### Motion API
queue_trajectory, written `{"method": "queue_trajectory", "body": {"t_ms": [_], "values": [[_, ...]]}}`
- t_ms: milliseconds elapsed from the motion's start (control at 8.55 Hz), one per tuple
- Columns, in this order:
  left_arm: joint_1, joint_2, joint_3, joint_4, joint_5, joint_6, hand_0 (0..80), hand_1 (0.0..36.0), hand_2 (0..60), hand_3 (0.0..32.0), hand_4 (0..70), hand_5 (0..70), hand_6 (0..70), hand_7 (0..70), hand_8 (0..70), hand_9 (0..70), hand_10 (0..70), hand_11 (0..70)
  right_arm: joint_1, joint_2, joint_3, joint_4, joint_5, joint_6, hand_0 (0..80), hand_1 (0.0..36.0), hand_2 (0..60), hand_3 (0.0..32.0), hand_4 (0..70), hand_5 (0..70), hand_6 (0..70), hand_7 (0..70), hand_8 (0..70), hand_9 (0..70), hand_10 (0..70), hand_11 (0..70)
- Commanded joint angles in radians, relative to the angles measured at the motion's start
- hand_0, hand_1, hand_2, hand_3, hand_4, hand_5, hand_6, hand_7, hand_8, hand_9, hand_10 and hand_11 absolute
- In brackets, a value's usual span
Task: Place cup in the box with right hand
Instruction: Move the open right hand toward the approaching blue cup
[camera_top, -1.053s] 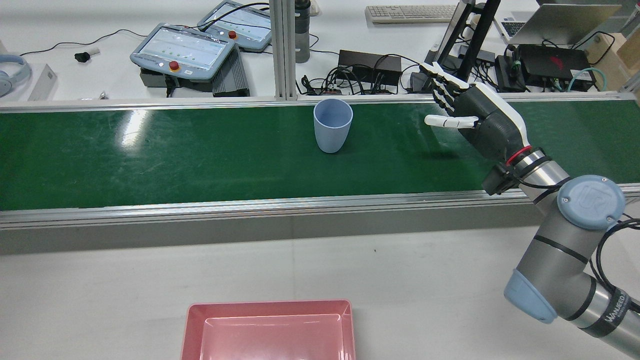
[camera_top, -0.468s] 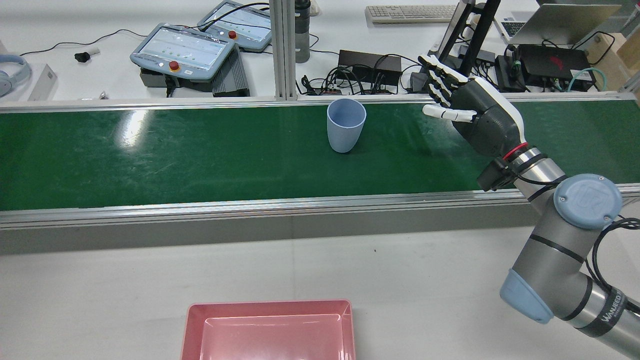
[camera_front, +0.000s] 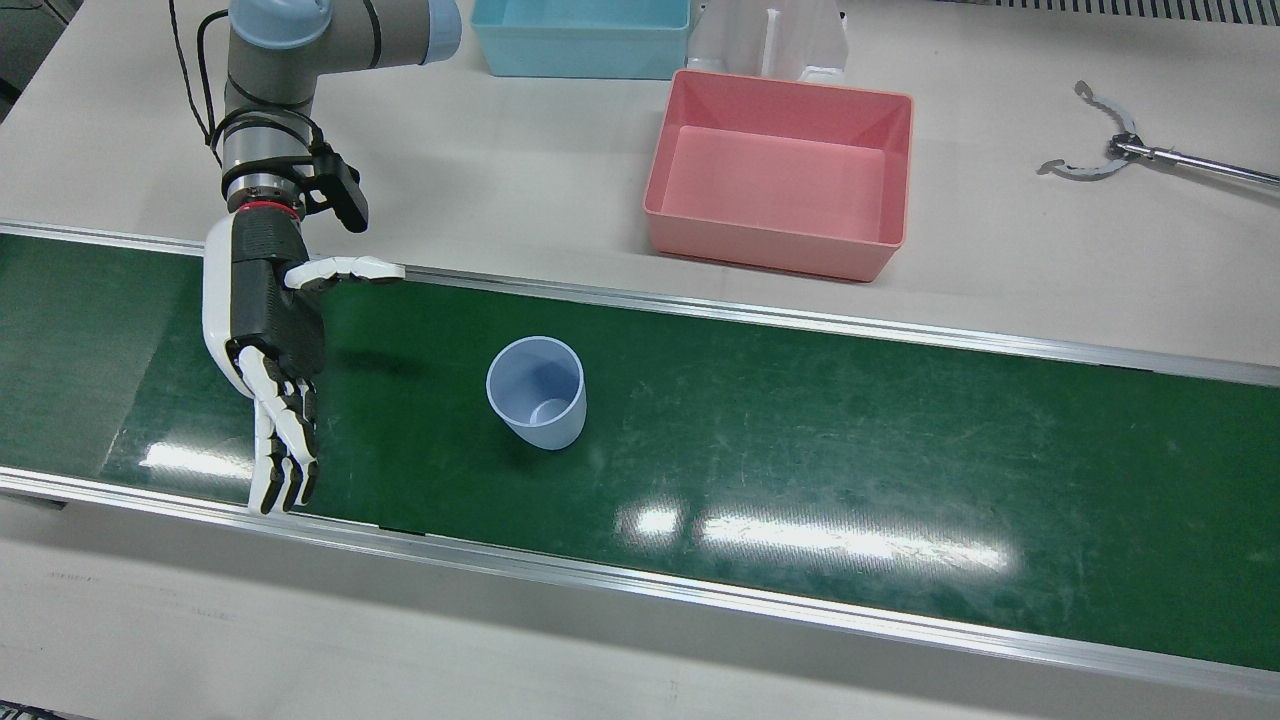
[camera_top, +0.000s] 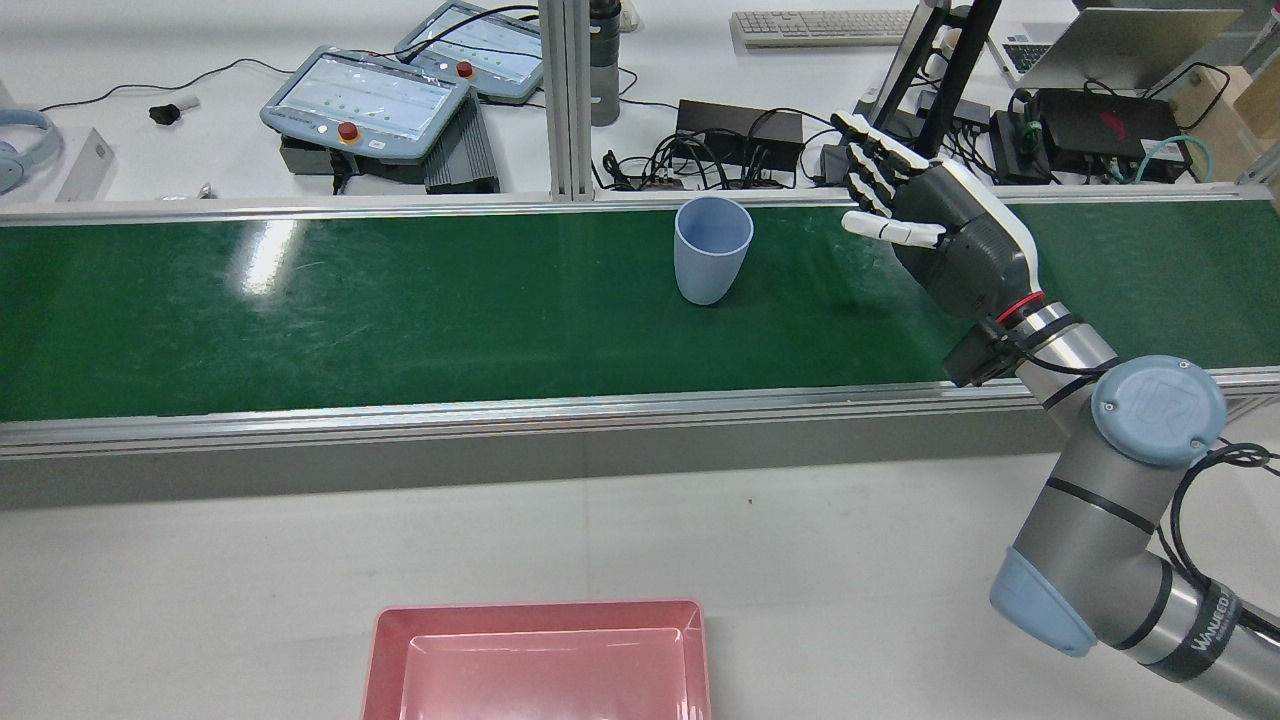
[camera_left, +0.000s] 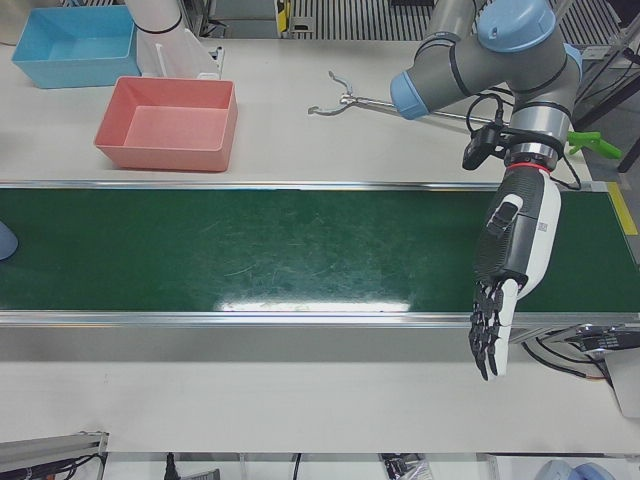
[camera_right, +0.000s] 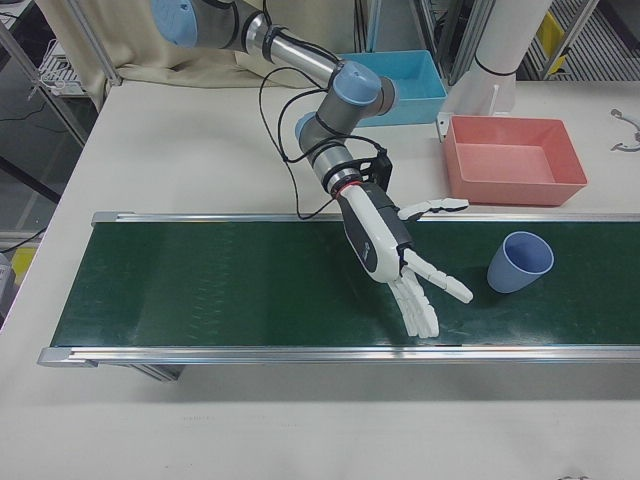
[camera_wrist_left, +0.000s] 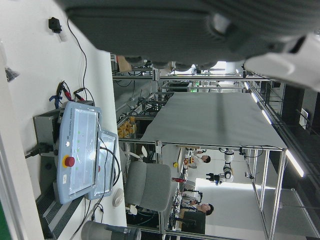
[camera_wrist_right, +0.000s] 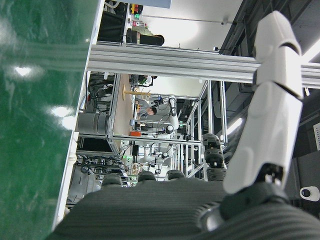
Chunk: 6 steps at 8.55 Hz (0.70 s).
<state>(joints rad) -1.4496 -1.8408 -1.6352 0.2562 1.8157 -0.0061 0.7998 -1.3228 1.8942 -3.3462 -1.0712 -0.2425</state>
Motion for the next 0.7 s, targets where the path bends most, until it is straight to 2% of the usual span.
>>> {"method": "queue_trajectory", "body": {"t_ms": [0,585], "values": [[0.000,0.000,0.000,0.000,0.000,0.000,0.0,0.0,0.0,0.0,0.0,0.0,0.0,0.0,0.0,0.0,0.0,0.0,-0.013,-0.001,-0.007,-0.021,0.007,0.002,48.5,21.2,13.4,0.0,0.0,4.6,0.0,0.0,0.0,0.0,0.0,0.0],[0.000,0.000,0.000,0.000,0.000,0.000,0.0,0.0,0.0,0.0,0.0,0.0,0.0,0.0,0.0,0.0,0.0,0.0,-0.025,0.000,-0.006,-0.038,0.008,0.000,50.7,24.4,14.9,0.0,0.0,5.4,0.0,0.0,0.0,0.0,0.0,0.0]]}}
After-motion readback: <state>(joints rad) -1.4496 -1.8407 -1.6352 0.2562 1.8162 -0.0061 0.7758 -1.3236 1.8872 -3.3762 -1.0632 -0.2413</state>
